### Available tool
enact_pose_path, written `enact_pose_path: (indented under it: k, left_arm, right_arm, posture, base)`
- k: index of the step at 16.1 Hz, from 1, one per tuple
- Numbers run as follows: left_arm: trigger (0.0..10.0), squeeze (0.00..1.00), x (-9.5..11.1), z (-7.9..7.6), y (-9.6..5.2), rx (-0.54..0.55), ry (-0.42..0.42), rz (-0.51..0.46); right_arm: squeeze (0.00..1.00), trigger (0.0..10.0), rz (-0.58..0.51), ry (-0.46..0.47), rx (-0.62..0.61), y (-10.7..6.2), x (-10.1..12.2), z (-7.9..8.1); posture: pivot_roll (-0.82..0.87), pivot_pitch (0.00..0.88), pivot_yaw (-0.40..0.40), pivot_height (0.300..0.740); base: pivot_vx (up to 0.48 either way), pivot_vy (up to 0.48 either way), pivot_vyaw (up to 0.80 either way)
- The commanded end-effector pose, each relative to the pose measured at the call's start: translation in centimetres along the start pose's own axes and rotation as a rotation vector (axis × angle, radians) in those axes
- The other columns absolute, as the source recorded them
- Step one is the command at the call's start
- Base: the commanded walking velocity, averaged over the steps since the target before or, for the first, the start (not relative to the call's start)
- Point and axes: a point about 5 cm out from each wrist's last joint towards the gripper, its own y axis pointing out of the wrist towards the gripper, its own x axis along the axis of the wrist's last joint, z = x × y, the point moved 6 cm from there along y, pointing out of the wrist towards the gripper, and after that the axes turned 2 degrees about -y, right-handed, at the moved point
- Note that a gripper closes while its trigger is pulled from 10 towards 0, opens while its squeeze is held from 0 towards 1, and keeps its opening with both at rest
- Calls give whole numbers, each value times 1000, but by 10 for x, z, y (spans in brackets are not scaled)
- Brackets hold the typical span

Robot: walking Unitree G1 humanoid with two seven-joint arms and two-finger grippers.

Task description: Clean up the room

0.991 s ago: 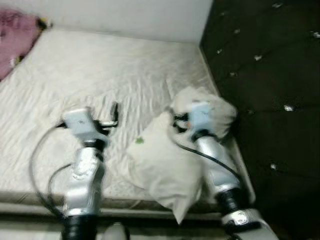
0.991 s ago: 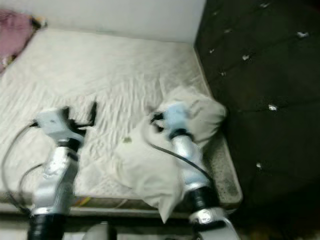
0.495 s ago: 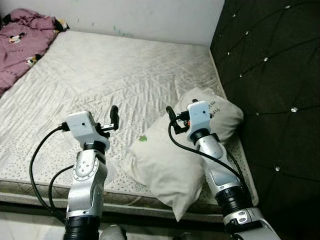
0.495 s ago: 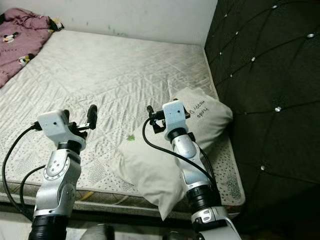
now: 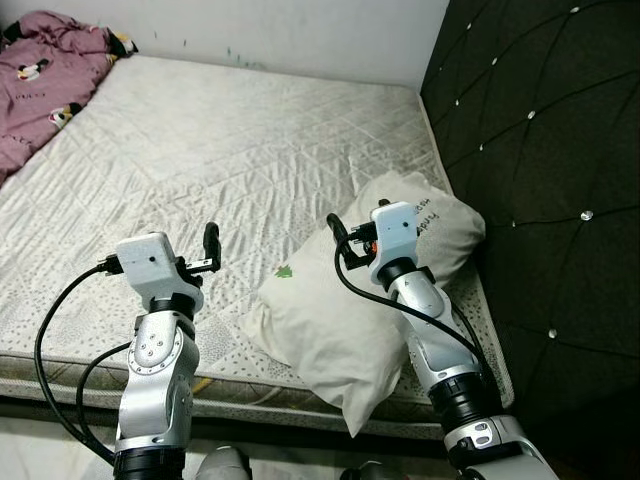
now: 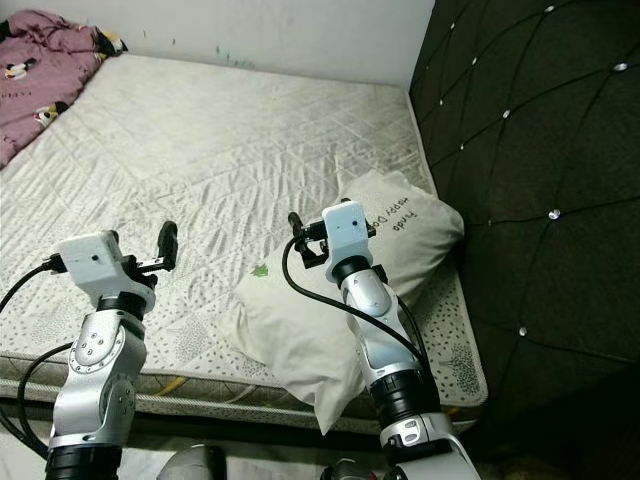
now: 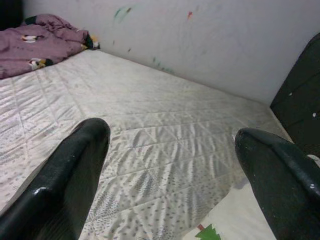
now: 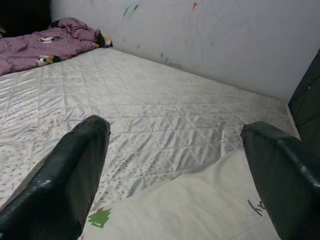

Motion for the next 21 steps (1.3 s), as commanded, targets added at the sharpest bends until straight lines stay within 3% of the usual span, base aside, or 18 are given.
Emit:
enact_pose_path:
  k: [1,8,17,21]
  left_arm:
    - [10000,0,4,-3,-1,-12,8,-12]
    - [10000,0,4,3,1,29,-17,-10]
    - [10000,0,4,7,3,65,-32,-14]
    - [10000,0,4,9,4,76,-36,-16]
  right_arm:
    - [0,10000,1,9,-5,-1,1,-4]
    - [0,10000,2,19,6,0,2,-4]
    - [0,10000,12,20,21,2,1,-3]
    - [0,10000,14,18,24,3,1,-3]
  posture:
    - [63,104,-72,740]
    - [56,114,-78,660]
    - [52,111,-83,660]
    - [50,109,-84,639]
  base:
    - [0,0,0]
    - [0,0,0]
    - [0,0,0]
    - [0,0,0]
